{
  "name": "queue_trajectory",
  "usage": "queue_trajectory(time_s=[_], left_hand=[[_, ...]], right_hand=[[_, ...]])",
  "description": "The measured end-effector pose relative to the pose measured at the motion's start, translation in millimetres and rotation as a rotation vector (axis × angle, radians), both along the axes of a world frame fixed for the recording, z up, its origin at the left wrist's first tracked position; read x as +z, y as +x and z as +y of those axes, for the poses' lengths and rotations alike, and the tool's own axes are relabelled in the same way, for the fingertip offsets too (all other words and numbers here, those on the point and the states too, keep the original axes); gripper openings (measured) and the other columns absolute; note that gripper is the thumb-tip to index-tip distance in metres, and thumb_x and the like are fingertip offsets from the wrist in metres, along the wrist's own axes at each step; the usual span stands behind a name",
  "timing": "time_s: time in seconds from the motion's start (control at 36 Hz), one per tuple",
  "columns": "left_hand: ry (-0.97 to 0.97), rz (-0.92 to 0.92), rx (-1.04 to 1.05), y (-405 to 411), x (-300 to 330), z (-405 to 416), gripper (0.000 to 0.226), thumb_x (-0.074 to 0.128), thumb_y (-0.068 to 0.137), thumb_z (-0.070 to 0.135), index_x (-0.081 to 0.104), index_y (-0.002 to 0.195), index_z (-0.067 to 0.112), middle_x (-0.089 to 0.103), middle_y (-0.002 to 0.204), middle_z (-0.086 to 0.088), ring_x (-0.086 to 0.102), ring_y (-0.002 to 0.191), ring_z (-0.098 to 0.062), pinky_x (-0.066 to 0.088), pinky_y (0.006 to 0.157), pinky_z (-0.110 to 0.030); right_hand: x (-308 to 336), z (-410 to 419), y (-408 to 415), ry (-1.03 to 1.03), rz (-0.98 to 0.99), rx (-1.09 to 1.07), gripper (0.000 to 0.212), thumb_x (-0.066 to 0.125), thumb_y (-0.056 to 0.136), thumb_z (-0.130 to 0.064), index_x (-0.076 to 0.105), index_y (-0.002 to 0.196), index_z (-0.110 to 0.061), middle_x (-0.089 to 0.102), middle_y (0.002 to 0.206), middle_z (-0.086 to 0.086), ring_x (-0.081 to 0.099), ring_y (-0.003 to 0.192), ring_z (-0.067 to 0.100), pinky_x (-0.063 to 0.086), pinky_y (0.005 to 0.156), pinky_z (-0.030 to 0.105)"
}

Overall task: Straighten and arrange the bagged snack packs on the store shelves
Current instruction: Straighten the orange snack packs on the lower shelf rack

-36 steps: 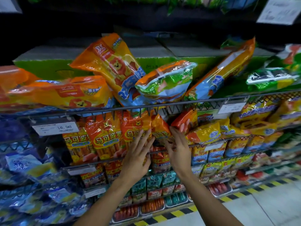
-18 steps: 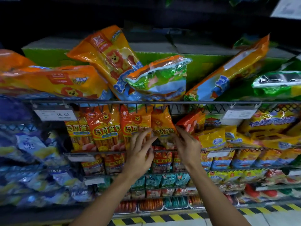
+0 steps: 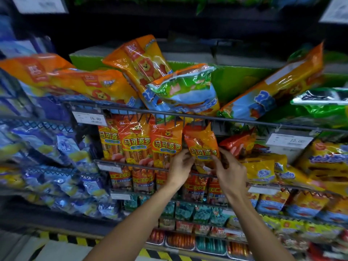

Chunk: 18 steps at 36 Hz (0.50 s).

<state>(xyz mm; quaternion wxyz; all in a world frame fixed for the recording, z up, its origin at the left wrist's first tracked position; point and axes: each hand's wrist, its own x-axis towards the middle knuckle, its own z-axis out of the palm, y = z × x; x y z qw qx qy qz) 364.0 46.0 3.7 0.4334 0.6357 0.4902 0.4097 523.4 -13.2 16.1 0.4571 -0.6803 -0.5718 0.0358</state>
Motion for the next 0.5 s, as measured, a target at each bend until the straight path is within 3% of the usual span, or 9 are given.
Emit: queue_trajectory(time_s=[0.06, 0.14, 0.25, 0.33, 0.39, 0.5], left_hand=[[0.012, -0.01, 0.042, 0.6, 2.4, -0.5, 0.029, 0.064, 0.1, 0.011, 0.064, 0.128, 0.003, 0.062, 0.093, 0.02, 0.058, 0.078, 0.024, 0.045, 0.076, -0.003], [0.016, -0.004, 0.069, -0.6, -0.2, -1.3, 0.034, 0.067, 0.098, 0.016, 0.065, 0.13, 0.005, 0.064, 0.094, 0.022, 0.06, 0.082, 0.022, 0.049, 0.082, -0.007], [0.123, 0.04, 0.102, -5.6, 2.1, -3.9, 0.041, 0.07, 0.097, 0.03, 0.066, 0.134, 0.013, 0.074, 0.113, 0.009, 0.068, 0.1, 0.002, 0.056, 0.095, -0.023], [0.216, 0.078, 0.093, -11.4, 9.6, 0.6, 0.042, 0.07, 0.097, 0.031, 0.066, 0.135, 0.015, 0.073, 0.124, 0.004, 0.069, 0.108, -0.007, 0.054, 0.095, -0.017], [0.249, 0.083, 0.067, -17.1, 13.9, 3.0, 0.043, 0.07, 0.096, 0.034, 0.066, 0.135, 0.016, 0.072, 0.126, 0.004, 0.069, 0.104, -0.004, 0.055, 0.093, -0.016], [0.277, 0.113, 0.06, -25.7, 12.5, 3.5, 0.053, 0.065, 0.092, 0.051, 0.065, 0.136, 0.021, 0.073, 0.124, 0.007, 0.074, 0.084, -0.008, 0.063, 0.077, -0.038]], right_hand=[[3.2, -1.7, 0.8, -0.006, 0.019, 0.002, 0.04, 0.065, 0.098, -0.035, 0.064, 0.134, -0.017, 0.077, 0.099, 0.0, 0.067, 0.061, 0.006, 0.059, 0.058, 0.033], [9.0, -5.7, 2.8, -0.011, 0.014, 0.016, 0.038, 0.07, 0.097, -0.027, 0.064, 0.13, -0.011, 0.077, 0.1, 0.004, 0.066, 0.067, 0.01, 0.059, 0.062, 0.033], [12.2, -9.0, 3.4, -0.081, 0.035, 0.014, 0.034, 0.07, 0.096, -0.027, 0.061, 0.122, -0.008, 0.075, 0.097, 0.006, 0.072, 0.078, 0.021, 0.059, 0.065, 0.038], [14.9, -10.1, 1.8, -0.119, 0.02, 0.019, 0.025, 0.071, 0.096, -0.028, 0.057, 0.11, -0.012, 0.065, 0.087, -0.003, 0.066, 0.078, 0.016, 0.051, 0.063, 0.026], [16.5, -9.2, 0.9, -0.139, 0.026, 0.011, 0.024, 0.07, 0.096, -0.029, 0.056, 0.108, -0.013, 0.059, 0.083, -0.006, 0.068, 0.077, 0.021, 0.052, 0.063, 0.028], [14.4, -5.6, -2.0, -0.113, 0.041, 0.012, 0.026, 0.069, 0.097, -0.028, 0.058, 0.111, -0.009, 0.07, 0.089, 0.004, 0.071, 0.077, 0.026, 0.06, 0.067, 0.044]])
